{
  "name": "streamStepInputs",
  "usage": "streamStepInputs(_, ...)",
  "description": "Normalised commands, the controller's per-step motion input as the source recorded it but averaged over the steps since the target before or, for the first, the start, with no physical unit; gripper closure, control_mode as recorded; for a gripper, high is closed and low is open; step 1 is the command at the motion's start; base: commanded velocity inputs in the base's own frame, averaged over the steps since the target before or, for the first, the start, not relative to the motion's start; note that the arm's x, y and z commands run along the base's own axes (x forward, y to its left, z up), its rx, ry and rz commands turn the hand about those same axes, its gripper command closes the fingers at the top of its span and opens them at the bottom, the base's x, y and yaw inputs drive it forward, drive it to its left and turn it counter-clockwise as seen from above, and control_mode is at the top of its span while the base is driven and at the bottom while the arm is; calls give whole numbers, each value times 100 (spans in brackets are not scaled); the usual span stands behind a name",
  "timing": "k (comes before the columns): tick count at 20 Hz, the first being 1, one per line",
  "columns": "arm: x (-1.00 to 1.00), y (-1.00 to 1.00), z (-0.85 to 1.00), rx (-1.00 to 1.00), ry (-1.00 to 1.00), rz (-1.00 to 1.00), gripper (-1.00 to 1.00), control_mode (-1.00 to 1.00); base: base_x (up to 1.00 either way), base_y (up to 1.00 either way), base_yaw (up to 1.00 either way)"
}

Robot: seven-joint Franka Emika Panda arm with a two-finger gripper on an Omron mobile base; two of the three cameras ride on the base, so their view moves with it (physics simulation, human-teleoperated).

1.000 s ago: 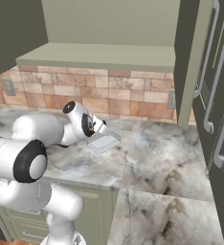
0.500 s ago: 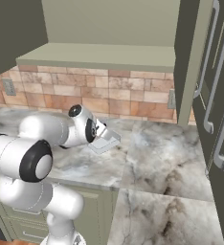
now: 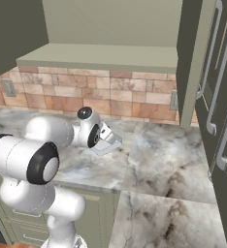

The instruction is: Retrieve the tupperware from the cabinet, then place the raw meat into the tupperware to avoid contamination.

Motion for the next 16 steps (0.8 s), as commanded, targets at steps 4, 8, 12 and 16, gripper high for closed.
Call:
streamStepInputs(4,6,0,-4,7,0,0,100,-100,0,0,0)
streamStepInputs(8,5,0,-10,6,0,0,100,-100,0,0,0)
streamStepInputs(12,7,0,-15,5,0,0,100,-100,0,0,0)
streamStepInputs(16,7,1,-16,2,0,0,100,-100,0,0,0)
